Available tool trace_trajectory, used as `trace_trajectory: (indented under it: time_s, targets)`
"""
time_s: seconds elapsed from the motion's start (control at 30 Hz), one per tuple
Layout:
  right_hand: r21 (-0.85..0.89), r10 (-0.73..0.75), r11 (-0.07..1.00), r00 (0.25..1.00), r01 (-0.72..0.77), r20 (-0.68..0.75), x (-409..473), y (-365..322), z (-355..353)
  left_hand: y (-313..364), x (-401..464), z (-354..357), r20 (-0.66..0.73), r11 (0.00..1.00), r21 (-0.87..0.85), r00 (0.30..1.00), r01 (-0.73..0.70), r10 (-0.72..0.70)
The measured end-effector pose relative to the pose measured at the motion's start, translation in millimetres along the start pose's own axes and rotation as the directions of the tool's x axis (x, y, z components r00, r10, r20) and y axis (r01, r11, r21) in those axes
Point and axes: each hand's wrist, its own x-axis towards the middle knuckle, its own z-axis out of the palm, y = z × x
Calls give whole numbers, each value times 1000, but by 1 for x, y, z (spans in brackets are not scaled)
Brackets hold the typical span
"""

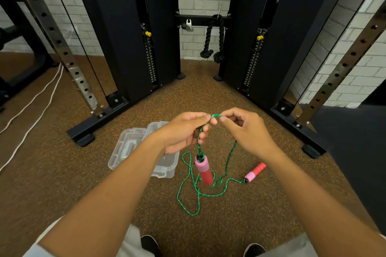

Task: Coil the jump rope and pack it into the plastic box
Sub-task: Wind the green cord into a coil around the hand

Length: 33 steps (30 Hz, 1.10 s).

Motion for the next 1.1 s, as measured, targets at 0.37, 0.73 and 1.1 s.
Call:
trace_trajectory:
  time_s: [0.37,0.73,1.1]
  targets:
    - [-82,93,994,976,-78,198,-12,14,29,4,0,-9,-95,957,-272,992,-103,80]
    - [-298,-57,940,937,166,344,-19,-5,37,0,2,-14,-264,952,-275,963,-137,63]
    - [-147,-95,983,988,113,124,-7,-19,5,1,-3,-8,-72,999,-2,996,-43,43]
